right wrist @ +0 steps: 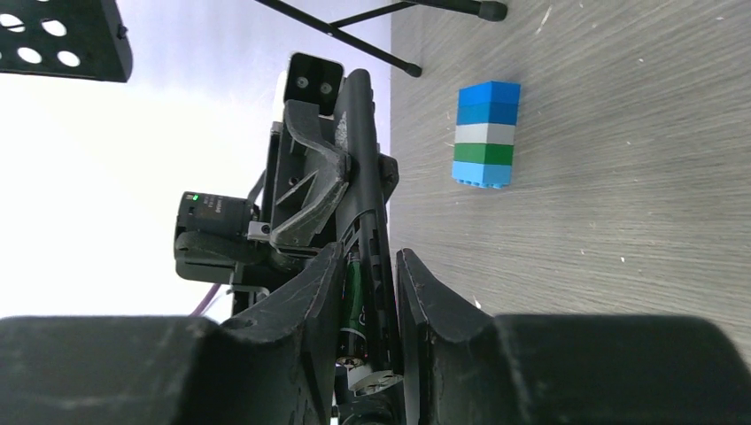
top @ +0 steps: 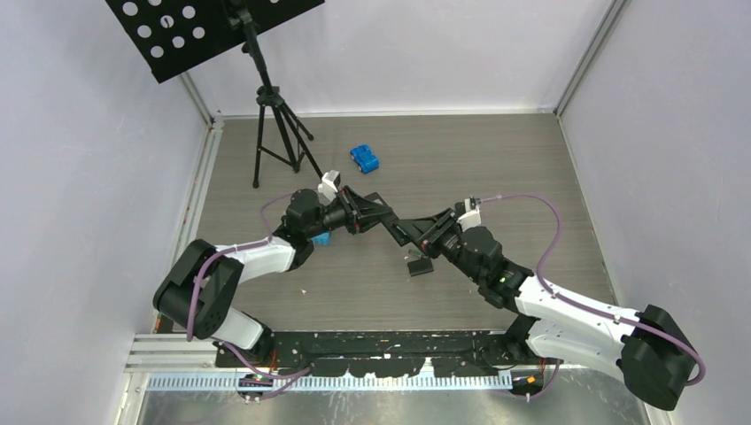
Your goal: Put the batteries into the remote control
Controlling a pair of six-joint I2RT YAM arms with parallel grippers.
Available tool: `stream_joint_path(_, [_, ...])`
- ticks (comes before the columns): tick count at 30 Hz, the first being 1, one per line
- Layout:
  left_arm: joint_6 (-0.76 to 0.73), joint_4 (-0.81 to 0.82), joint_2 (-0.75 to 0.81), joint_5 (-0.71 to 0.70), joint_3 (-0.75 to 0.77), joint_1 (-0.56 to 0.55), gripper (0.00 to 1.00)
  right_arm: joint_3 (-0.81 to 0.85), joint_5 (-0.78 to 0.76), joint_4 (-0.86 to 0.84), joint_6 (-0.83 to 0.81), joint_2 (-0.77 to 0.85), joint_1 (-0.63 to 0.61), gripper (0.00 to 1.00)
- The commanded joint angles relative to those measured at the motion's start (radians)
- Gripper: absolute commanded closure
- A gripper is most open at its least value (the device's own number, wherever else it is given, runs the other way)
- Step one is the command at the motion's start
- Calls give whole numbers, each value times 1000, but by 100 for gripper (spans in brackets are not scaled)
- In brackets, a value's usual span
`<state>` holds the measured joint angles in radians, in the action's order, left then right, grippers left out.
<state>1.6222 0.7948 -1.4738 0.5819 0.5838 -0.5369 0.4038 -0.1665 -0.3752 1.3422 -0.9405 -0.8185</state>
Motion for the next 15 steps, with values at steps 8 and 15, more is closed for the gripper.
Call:
stream_joint_path(8, [156,253,22,45,0,-9,100,-9,-8,-104,-24,-82,-3,77])
stream_joint_path(15, [132,266,19,47,2,-15,100,6,-5,-99,-26,-119,-4,79])
